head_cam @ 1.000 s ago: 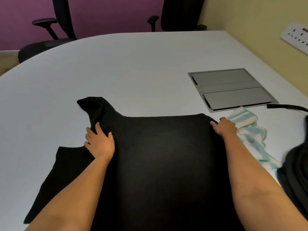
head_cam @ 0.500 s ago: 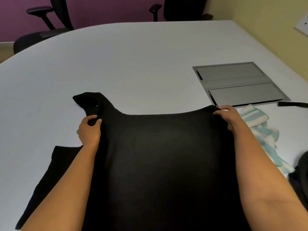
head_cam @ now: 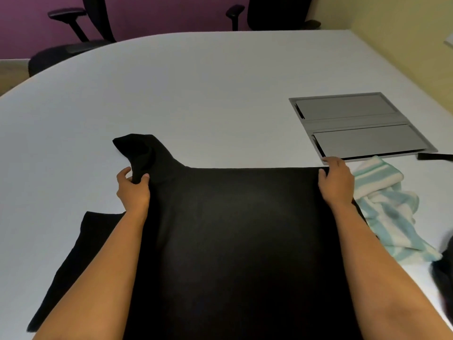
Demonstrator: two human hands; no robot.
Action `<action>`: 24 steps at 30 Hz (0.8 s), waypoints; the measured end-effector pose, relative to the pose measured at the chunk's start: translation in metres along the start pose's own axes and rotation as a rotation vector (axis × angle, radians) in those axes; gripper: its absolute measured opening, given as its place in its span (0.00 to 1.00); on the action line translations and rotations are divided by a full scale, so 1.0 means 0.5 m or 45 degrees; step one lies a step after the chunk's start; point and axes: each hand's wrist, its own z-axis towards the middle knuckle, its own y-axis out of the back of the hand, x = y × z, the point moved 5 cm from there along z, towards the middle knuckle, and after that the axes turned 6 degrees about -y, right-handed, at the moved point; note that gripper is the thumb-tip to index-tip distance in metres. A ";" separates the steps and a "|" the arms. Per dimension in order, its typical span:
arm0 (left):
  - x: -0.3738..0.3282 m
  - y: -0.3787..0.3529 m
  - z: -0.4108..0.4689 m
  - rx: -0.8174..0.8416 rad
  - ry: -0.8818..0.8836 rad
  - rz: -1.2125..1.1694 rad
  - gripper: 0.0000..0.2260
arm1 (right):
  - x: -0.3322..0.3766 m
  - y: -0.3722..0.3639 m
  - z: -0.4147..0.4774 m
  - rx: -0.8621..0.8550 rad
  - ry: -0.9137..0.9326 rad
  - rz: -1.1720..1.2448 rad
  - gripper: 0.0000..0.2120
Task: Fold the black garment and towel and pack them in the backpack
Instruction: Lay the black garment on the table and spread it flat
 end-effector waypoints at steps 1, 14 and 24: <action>0.001 0.000 0.001 0.010 0.028 -0.006 0.22 | 0.015 -0.012 -0.012 0.034 0.063 -0.036 0.17; 0.106 0.174 -0.027 -0.067 -0.214 1.000 0.18 | 0.094 -0.101 -0.176 0.356 0.190 -0.235 0.24; 0.172 0.269 -0.002 -0.316 -0.024 1.182 0.16 | 0.073 -0.131 -0.188 0.517 0.089 -0.408 0.26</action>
